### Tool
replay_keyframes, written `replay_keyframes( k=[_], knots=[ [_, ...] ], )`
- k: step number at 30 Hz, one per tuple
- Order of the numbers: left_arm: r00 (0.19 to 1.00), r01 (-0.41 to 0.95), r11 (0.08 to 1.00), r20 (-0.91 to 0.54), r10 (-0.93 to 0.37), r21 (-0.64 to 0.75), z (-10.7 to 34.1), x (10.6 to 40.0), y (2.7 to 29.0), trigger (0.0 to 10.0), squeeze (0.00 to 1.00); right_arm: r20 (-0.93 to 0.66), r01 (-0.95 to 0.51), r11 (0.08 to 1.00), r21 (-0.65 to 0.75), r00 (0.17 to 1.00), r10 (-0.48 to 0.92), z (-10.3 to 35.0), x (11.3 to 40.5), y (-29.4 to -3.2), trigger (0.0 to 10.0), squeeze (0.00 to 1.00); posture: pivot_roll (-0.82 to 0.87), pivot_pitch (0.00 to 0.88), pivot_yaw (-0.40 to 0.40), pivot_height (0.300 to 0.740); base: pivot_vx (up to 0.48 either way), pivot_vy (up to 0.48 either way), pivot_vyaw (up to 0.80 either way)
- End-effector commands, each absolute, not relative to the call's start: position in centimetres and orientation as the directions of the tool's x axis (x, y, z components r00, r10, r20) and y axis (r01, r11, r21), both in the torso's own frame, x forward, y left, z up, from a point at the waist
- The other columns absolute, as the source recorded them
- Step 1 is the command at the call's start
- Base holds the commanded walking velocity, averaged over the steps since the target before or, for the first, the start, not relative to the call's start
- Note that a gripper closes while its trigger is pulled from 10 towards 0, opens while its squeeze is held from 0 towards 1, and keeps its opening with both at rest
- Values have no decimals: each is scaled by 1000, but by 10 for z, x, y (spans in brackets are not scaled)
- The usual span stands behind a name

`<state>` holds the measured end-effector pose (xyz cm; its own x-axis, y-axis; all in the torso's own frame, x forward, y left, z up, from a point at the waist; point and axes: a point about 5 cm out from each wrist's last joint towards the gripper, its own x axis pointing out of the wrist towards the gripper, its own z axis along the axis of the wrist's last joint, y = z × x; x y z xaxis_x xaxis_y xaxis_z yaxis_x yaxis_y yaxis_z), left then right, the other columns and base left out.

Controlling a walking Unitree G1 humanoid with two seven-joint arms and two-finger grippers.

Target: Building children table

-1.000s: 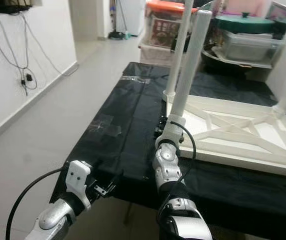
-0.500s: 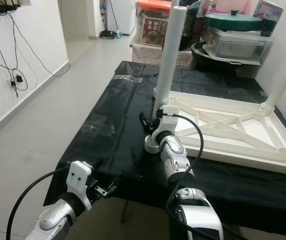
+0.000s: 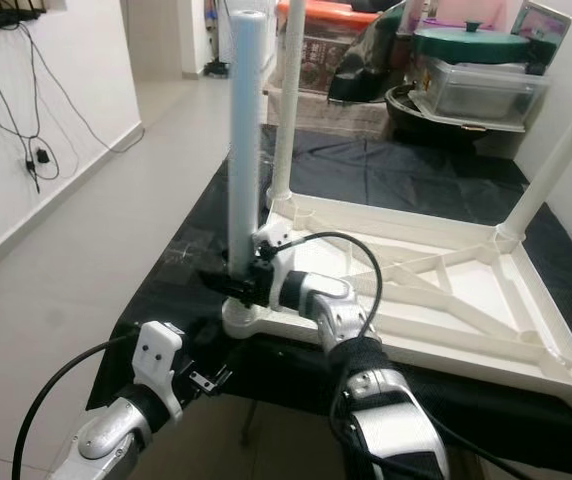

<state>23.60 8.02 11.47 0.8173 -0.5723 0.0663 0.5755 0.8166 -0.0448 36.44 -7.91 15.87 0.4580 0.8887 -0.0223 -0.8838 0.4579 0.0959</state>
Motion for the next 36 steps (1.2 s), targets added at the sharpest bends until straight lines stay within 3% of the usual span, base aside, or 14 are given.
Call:
replay_keyframes(
  k=[1, 5, 6, 7, 9, 12, 15, 17, 23, 24, 25, 31, 32, 36],
  knots=[
    [817, 577, 815, 55, -575, -48, 113, 235, 79, 10000, 0, 3, -873, 483, 73, 485, 875, 165, 368, -71, 0, 0, 201, 0, -90, 740, 0, 0, 0],
    [817, 576, 816, 56, -573, -52, 113, 235, 79, 10000, 0, 32, -522, 842, 139, 852, 523, 167, 390, -92, 0, 0, 192, 0, -86, 740, 0, 0, 0],
    [817, 576, 816, 56, -573, -52, 113, 235, 79, 10000, 0, 32, -522, 842, 139, 852, 523, 167, 390, -92, 0, 0, 192, 0, -86, 740, 0, 0, 0],
    [817, 576, 816, 56, -574, -53, 113, 235, 79, 10000, 0, -4, -279, 945, 169, 959, 284, 163, 395, -113, 0, 0, 185, 0, -81, 740, 0, 0, 0],
    [817, 576, 816, 56, -574, -53, 113, 235, 79, 10000, 0, -4, -279, 945, 169, 959, 284, 163, 395, -113, 0, 0, 185, 0, -81, 740, 0, 0, 0],
    [816, 578, 814, 55, -576, -54, 113, 236, 79, 10000, 0, -100, 219, 966, 141, 973, -206, 145, 387, -163, 0, 0, 185, 0, -79, 740, 0, 0, 0],
    [816, 578, 814, 55, -576, -54, 113, 236, 79, 10000, 0, -100, 219, 966, 141, 973, -206, 145, 387, -163, 0, 0, 185, 0, -79, 740, 0, 0, 0],
    [816, 579, 814, 54, -576, -53, 113, 236, 80, 10000, 0, -134, 500, 861, 93, 863, -486, 133, 369, -189, 0, 0, 185, 0, -78, 740, 0, 0, 0],
    [815, 579, 814, 54, -576, -53, 113, 236, 80, 10000, 0, -144, 538, 838, 91, 840, -524, 128, 364, -189, 0, 0, 182, 0, -76, 740, 0, 0, 0],
    [815, 579, 814, 54, -577, -52, 113, 237, 80, 10000, 0, -145, 523, 847, 94, 849, -508, 126, 364, -183, 7020, 0, 182, 0, -76, 740, 0, 0, 0],
    [815, 579, 813, 54, -577, -52, 113, 237, 80, 10000, 0, -136, 468, 875, 124, 881, -453, 126, 366, -173, 10000, 1000, 182, 0, -76, 740, 0, 0, 0],
    [816, 579, 814, 54, -576, -52, 113, 237, 80, 10000, 0, -76, 329, 924, 193, 944, -320, 133, 374, -154, 10000, 1000, 183, 0, -77, 740, 0, 0, 0],
    [816, 578, 814, 54, -576, -53, 113, 237, 80, 10000, 0, -31, 247, 939, 240, 969, -247, 141, 377, -146, 10000, 0, 182, 0, -76, 740, 0, 0, 0],
    [816, 578, 814, 54, -576, -52, 113, 237, 80, 10000, 0, 46, 38, 957, 286, 997, -54, 155, 385, -137, 10000, 0, 184, 0, -77, 740, 0, 0, 0]
  ],
)
